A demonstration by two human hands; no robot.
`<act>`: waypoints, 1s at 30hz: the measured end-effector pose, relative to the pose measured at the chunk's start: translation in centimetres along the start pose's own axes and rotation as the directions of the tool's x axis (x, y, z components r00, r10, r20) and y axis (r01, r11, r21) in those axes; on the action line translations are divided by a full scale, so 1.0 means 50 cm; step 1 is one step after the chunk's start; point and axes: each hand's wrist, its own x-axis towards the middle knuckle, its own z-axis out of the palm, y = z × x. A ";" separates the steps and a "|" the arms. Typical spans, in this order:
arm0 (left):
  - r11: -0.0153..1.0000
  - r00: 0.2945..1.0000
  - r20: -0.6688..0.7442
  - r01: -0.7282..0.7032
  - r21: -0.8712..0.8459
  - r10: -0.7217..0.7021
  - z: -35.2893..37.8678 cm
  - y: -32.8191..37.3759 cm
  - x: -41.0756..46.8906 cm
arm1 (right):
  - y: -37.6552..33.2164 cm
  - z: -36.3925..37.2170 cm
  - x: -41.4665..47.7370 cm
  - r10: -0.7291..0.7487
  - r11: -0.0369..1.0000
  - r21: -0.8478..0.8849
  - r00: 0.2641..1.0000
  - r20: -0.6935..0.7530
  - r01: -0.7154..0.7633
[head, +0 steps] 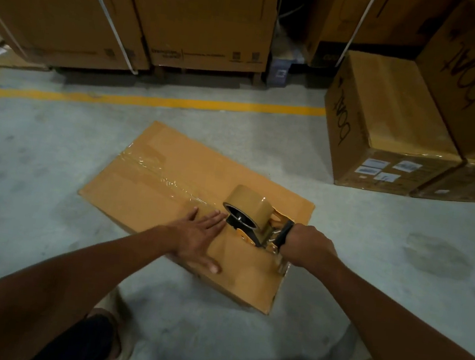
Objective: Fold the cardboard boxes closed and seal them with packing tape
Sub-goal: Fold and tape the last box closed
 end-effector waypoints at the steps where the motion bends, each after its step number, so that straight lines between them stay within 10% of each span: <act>1: 0.999 0.999 -0.021 0.025 -0.039 -0.025 0.000 0.016 0.002 | 0.000 -0.002 0.000 0.012 1.000 0.002 1.000 0.007 -0.012; 8: 0.973 0.957 -0.184 0.206 -0.108 -0.223 0.035 0.083 0.051 | 0.006 0.006 -0.002 -0.002 1.000 0.019 1.000 0.003 0.002; 24: 0.943 0.939 -0.080 0.331 -0.044 -0.333 -0.004 0.111 0.052 | 0.161 -0.016 -0.057 -0.002 0.994 -0.106 1.000 0.011 0.003; 30: 0.973 0.971 -0.139 0.171 -0.155 -0.192 -0.011 0.275 0.111 | 0.162 -0.010 -0.052 -0.010 0.996 -0.093 1.000 -0.020 0.009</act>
